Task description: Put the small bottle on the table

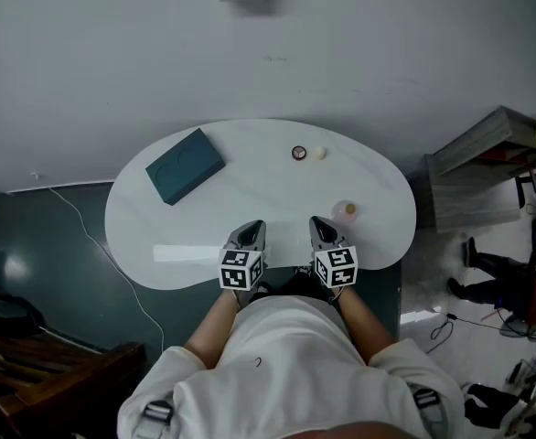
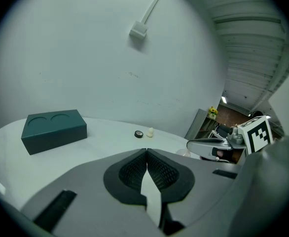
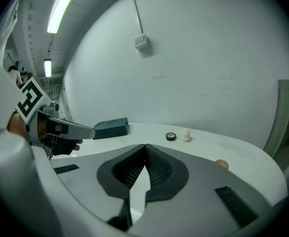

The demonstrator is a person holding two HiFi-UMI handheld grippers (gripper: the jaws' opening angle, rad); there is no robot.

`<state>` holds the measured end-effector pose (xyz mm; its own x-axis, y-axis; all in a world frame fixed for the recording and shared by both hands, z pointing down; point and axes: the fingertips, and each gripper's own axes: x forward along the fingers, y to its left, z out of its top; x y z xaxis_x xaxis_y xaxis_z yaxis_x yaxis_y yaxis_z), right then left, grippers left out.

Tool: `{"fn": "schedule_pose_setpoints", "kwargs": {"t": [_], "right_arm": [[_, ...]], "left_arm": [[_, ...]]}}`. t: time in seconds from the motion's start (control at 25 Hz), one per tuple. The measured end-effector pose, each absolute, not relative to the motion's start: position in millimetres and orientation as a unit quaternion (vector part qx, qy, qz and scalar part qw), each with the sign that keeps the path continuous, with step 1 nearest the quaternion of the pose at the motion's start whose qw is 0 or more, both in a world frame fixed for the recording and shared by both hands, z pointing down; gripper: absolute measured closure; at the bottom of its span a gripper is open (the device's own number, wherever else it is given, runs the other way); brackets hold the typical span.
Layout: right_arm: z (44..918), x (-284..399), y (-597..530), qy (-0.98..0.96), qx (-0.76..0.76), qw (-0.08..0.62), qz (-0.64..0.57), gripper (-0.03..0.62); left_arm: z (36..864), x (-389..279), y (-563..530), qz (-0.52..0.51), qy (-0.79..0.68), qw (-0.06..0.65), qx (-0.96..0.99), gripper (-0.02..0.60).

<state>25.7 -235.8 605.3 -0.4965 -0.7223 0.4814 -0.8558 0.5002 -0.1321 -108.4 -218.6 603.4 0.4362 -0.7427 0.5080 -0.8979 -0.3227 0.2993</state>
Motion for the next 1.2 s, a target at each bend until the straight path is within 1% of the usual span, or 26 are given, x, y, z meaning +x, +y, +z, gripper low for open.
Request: {"fn": "schedule_pose_setpoints", "kwargs": {"t": [0.28,0.72,1.0,1.2], "right_arm": [[541.8,5.4,-255.7,-0.869,0.456,0.132,0.137,0.595],[424.3,2.3,-257.9,-0.883,0.466,0.061,0.017,0.597],[414.9,14.1,-252.0,-0.878,0.476,0.05,0.013,0.595],[420.6,23.3,-249.5,-0.874,0.481,0.058,0.014,0.597]], "left_arm": [[551.6,-116.7,-232.7,0.099,-0.53,0.238,0.808,0.563],[454.1,-125.0,-245.1,0.041,-0.559,0.136,0.817,0.563],[433.9,-123.0,-236.4,0.031,-0.572,0.104,0.813,0.563],[432.6,-119.2,-231.3,0.028,-0.576,0.101,0.811,0.563]]}}
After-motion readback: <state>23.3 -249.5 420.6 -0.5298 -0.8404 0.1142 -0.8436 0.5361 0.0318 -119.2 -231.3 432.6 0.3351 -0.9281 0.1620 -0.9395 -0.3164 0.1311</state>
